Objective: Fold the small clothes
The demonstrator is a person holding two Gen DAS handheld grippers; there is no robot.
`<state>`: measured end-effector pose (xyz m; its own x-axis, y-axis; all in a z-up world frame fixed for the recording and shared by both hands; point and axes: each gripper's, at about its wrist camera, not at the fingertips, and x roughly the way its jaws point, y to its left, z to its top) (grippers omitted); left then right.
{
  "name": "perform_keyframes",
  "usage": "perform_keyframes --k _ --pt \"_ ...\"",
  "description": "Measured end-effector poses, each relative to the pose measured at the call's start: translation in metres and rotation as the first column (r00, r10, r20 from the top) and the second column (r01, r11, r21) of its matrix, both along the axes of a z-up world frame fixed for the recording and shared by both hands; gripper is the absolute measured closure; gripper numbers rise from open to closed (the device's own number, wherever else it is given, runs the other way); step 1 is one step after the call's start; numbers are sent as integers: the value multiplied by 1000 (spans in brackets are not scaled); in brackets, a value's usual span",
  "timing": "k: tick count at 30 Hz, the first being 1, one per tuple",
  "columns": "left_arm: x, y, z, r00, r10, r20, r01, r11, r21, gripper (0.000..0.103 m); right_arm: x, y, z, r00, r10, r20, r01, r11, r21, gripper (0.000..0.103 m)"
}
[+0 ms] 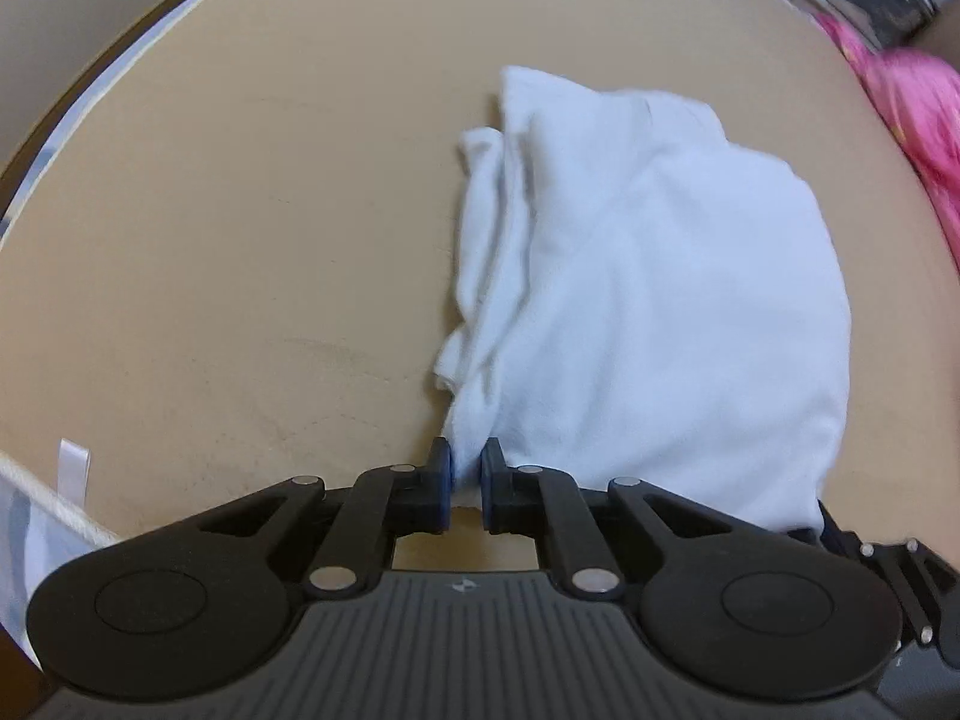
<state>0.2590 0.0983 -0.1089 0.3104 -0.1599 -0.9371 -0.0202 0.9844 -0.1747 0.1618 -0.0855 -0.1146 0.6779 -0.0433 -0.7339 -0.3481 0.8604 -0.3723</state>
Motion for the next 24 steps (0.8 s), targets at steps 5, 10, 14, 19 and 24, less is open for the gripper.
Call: perform_keyframes --k 5,10,14,19,24 --pt "-20 10 -2 1000 -4 12 4 1000 -8 94 -13 -33 20 1000 -21 6 21 999 42 98" --pt "-22 1 -24 1000 -12 10 11 989 150 93 -14 -30 -1 999 -25 -36 26 1000 13 92" --pt "-41 14 7 997 9 78 -18 993 119 26 -1 -40 12 996 -38 -82 50 987 155 49" --pt "-84 19 45 986 74 149 -97 983 153 8 -35 -62 78 992 -117 -52 127 934 335 29" --pt "-117 16 65 980 126 154 -154 971 184 8 -94 -71 121 980 -199 -24 188 867 461 22"
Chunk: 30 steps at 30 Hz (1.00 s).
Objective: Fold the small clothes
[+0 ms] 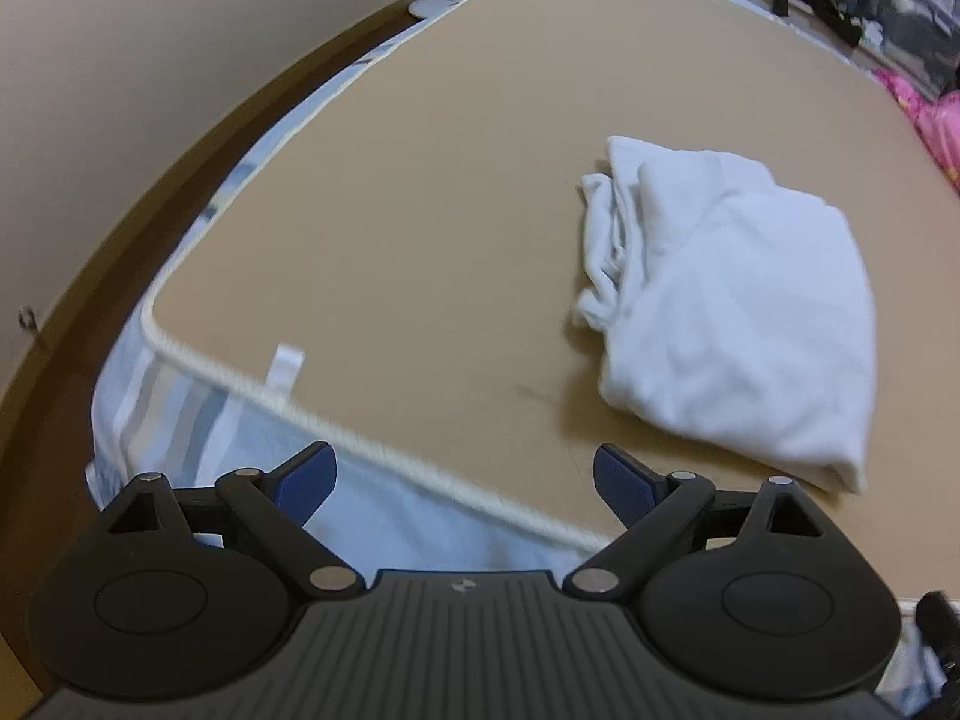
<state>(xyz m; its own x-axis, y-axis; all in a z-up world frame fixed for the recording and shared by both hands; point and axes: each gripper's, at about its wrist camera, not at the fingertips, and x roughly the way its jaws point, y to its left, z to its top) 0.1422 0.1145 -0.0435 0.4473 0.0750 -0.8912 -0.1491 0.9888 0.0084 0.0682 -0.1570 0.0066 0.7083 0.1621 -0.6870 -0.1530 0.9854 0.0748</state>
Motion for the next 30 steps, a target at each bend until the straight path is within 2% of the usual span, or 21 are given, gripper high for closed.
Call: perform_keyframes --k 3,7,13,25,30 --pt "-20 -3 8 1000 -1 -12 0 1000 -14 8 -23 5 12 1000 -24 19 24 1000 -13 21" --pt "-37 -15 15 999 -36 7 35 999 25 8 -39 4 14 1000 -22 20 22 1000 -7 21" --pt "-57 -28 25 998 -67 20 66 997 42 8 -32 -2 -1 998 -61 5 61 998 7 21" --pt "-59 -37 27 997 -76 18 75 997 29 8 -29 -2 -9 996 -89 5 89 996 -1 19" --pt "-55 -35 24 997 -78 17 79 997 -27 8 -21 0 -13 995 -98 -10 98 995 -8 17"
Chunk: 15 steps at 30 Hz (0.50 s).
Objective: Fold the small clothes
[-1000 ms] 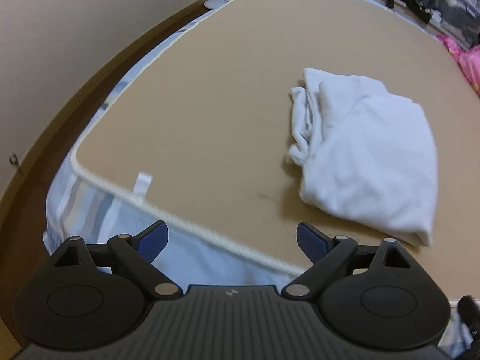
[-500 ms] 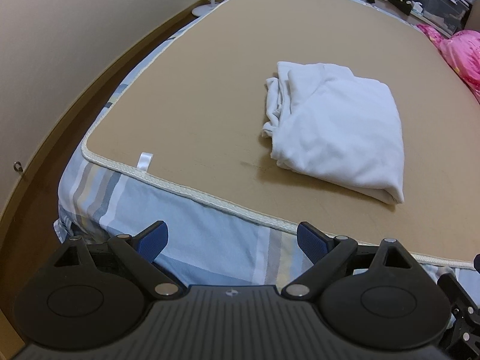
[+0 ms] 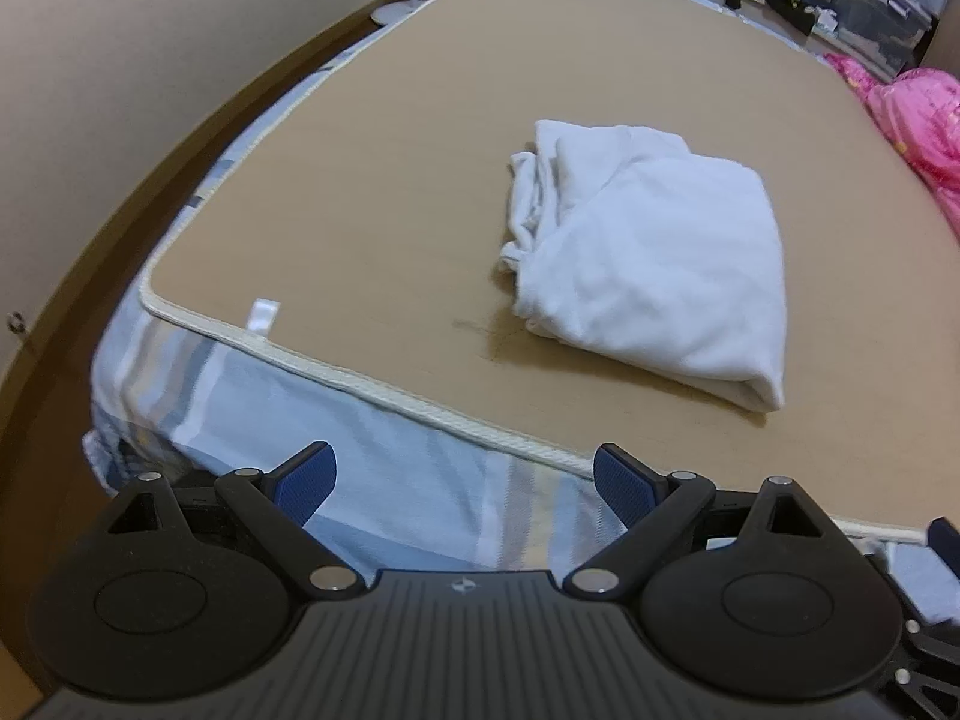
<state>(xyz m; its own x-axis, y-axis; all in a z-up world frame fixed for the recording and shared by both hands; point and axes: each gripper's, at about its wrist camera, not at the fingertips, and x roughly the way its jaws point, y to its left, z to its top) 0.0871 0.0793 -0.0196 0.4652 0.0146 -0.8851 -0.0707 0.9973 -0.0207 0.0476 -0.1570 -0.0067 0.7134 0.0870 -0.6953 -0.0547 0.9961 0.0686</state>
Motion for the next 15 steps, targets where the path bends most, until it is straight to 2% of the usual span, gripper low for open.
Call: perform_keyframes --k 7,12,15 --pt "19 -4 -11 1000 0 -5 -1 993 -117 8 22 -14 -12 997 -52 -49 54 997 52 14" --pt "42 -12 -29 999 19 -49 -25 993 -115 8 44 -21 -24 995 -63 -78 67 996 54 14" --pt "59 -13 -44 998 27 -64 -36 989 -142 8 60 -26 -31 994 -56 -97 62 996 65 13"
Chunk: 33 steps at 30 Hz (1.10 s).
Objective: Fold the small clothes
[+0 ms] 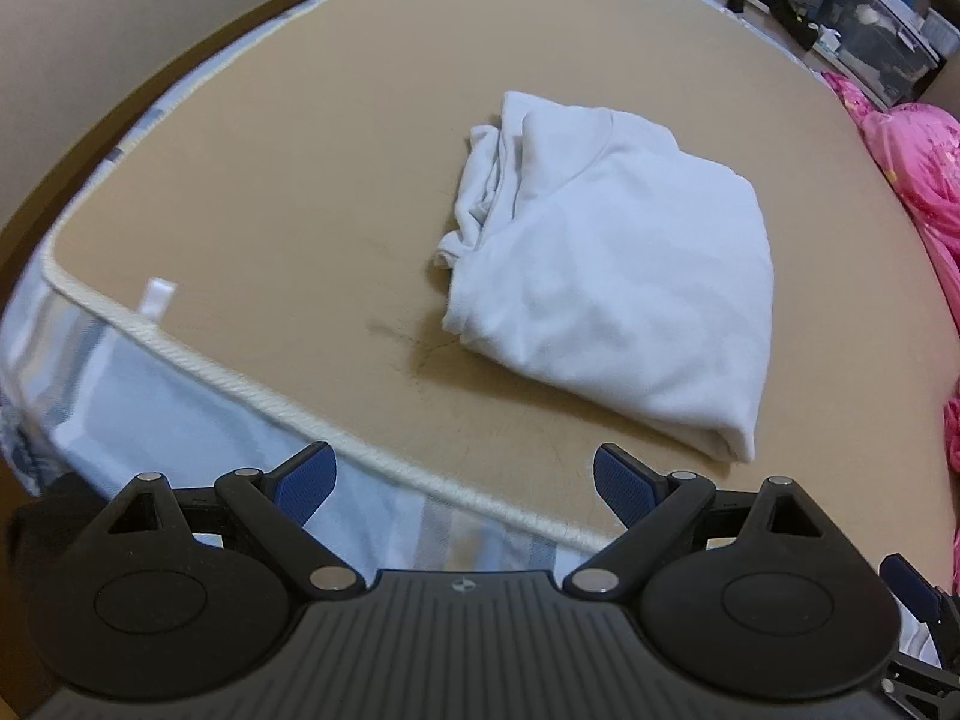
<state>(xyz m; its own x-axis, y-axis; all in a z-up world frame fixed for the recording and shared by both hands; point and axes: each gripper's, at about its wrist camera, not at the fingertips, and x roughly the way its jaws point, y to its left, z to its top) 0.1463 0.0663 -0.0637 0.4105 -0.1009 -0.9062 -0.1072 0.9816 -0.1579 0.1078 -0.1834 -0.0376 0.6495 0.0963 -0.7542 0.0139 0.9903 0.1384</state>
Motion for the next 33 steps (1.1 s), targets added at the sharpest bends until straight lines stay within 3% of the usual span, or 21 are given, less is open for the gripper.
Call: perform_keyframes --k 6,10,16,17,21,24,28,29,30,31,32,33 --pt "47 5 -31 997 54 -63 -61 992 -113 8 51 -20 -10 999 11 -36 -8 998 58 8" --pt "68 7 -51 992 89 -94 -104 981 -163 8 100 -46 -19 997 8 -74 7 980 200 6" --pt "84 16 -82 975 148 -164 -184 953 -238 5 207 -101 -44 981 -74 -181 153 867 473 4" --pt "84 17 -83 975 154 -159 -192 947 -257 1 226 -107 -51 976 -83 -202 175 850 498 4" --pt "91 20 -84 972 179 -152 -217 933 -288 1 302 -123 -87 940 -106 -323 279 783 556 4" --pt "96 28 -85 962 218 -165 -262 907 -329 1 341 -120 -113 924 -74 -376 305 736 604 5" --pt "105 37 -86 948 257 -187 -311 869 -385 1 370 -93 -140 908 31 -418 270 721 638 8" --pt "107 38 -87 950 251 -186 -306 867 -394 5 373 -87 -141 913 32 -407 251 742 621 12" --pt "109 39 -86 954 245 -175 -296 871 -393 29 374 -77 -140 928 51 -369 201 766 610 21" --pt "111 40 -86 957 237 -169 -284 882 -375 40 375 -70 -138 936 74 -344 158 786 598 60" --pt "111 41 -85 958 236 -166 -281 888 -362 48 375 -63 -139 934 87 -346 137 807 574 79" --pt "109 45 -86 956 242 -167 -288 881 -375 58 376 -59 -141 923 101 -371 137 815 564 83"
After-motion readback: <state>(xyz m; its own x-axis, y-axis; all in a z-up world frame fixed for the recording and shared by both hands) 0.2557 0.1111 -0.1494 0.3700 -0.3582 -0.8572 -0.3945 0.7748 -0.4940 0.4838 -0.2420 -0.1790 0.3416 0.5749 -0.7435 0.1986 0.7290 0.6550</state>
